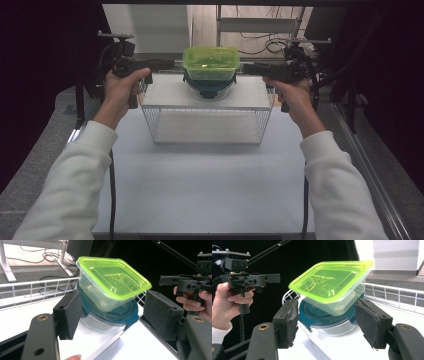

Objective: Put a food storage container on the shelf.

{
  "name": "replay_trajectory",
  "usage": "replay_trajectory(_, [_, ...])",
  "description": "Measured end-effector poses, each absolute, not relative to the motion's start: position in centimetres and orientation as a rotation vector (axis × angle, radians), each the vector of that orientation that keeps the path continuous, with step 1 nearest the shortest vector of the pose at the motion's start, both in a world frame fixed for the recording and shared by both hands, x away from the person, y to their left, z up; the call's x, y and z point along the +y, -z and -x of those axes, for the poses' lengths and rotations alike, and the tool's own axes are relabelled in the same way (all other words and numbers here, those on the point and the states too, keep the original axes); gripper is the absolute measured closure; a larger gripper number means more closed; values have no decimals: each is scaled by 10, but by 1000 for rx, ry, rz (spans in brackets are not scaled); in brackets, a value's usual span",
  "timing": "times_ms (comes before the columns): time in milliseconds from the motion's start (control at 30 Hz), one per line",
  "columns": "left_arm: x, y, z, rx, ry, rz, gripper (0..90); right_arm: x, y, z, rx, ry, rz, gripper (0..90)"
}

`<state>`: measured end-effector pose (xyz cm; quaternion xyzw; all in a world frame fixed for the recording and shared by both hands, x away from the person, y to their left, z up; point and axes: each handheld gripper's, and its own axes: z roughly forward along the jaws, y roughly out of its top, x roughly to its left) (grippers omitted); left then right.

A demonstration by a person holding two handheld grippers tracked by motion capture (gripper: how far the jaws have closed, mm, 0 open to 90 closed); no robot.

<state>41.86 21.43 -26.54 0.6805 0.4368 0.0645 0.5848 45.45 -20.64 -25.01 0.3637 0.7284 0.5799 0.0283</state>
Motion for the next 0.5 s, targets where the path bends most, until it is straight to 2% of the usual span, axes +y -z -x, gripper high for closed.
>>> replay_trajectory(267, [218,286,-375,959,-227,-1646,304,-227,264,-417,2247,-1748,-1024,329])
replay_trajectory(500, [214,327,-335,946,-292,-1743,297,-242,291,-383,2252,-1706,-978,310])
